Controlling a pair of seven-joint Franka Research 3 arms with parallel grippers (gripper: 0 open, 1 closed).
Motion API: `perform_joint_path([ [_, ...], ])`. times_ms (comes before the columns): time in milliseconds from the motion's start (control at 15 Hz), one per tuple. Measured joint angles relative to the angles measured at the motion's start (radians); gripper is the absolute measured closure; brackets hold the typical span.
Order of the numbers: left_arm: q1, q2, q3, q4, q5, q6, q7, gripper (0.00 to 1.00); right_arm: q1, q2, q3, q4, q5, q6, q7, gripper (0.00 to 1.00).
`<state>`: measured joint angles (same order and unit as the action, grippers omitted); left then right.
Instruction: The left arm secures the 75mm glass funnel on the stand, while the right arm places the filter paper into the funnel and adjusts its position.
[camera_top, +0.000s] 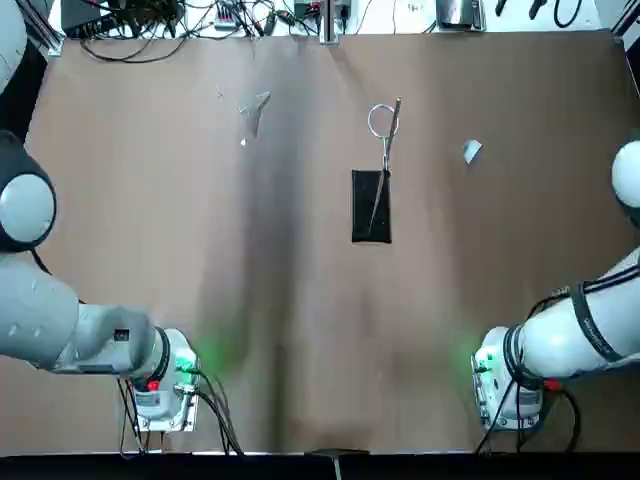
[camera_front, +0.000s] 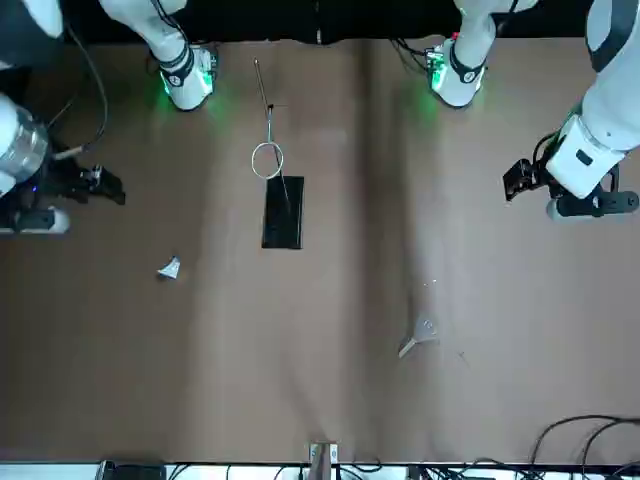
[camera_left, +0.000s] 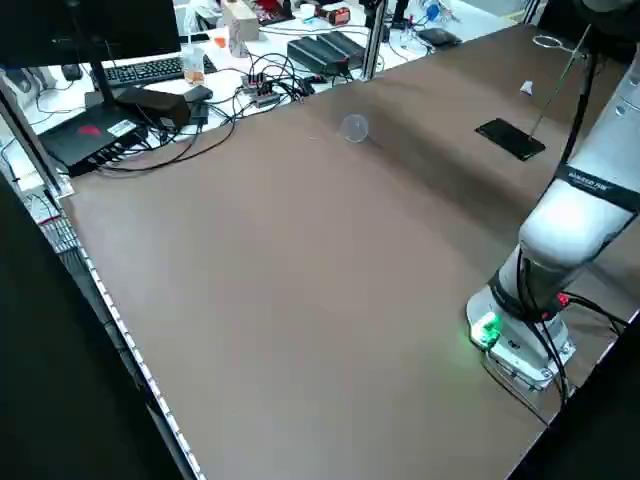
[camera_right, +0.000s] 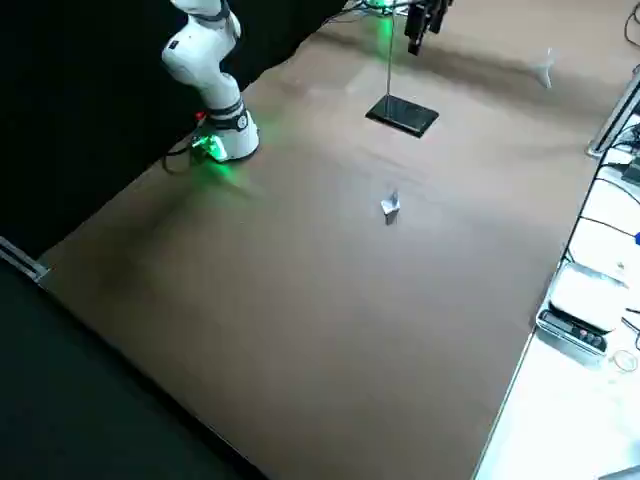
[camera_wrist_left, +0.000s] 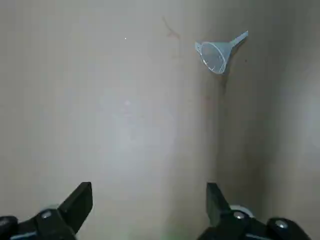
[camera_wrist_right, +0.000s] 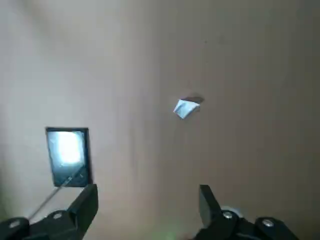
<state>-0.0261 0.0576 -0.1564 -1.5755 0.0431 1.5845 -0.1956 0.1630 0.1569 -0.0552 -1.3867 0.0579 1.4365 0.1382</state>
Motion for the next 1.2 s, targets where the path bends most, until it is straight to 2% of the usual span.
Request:
perform_joint_path([
  [400, 0.005, 0.007, 0.002, -0.002, 0.0, 0.002, -0.002, 0.0, 0.031, -0.108, 0.003, -0.105, -0.043, 0.0, -0.111, 0.1],
  [533, 0.043, 0.055, 0.002, -0.004, -0.017, 0.049, -0.005, 0.0, 0.031, -0.135, 0.003, -0.121, -0.043, 0.0, -0.117, 0.09],
  [867, 0.141, 0.215, 0.004, -0.016, -0.224, 0.2, -0.004, 0.0, 0.031, -0.137, 0.001, -0.14, -0.043, 0.001, -0.12, 0.1],
  [933, 0.15, 0.25, 0.004, -0.017, -0.263, 0.238, -0.003, 0.0, 0.031, -0.137, 0.001, -0.156, -0.043, 0.001, -0.124, 0.1],
  [1067, 0.153, 0.312, 0.003, -0.018, -0.363, 0.311, -0.003, 0.0, 0.03, -0.136, 0.0, -0.215, -0.043, 0.0, -0.126, 0.17],
  [1200, 0.145, 0.369, 0.002, -0.02, -0.523, 0.399, -0.004, 0.0, 0.028, -0.129, -0.003, -0.276, -0.043, 0.013, -0.126, 0.18],
])
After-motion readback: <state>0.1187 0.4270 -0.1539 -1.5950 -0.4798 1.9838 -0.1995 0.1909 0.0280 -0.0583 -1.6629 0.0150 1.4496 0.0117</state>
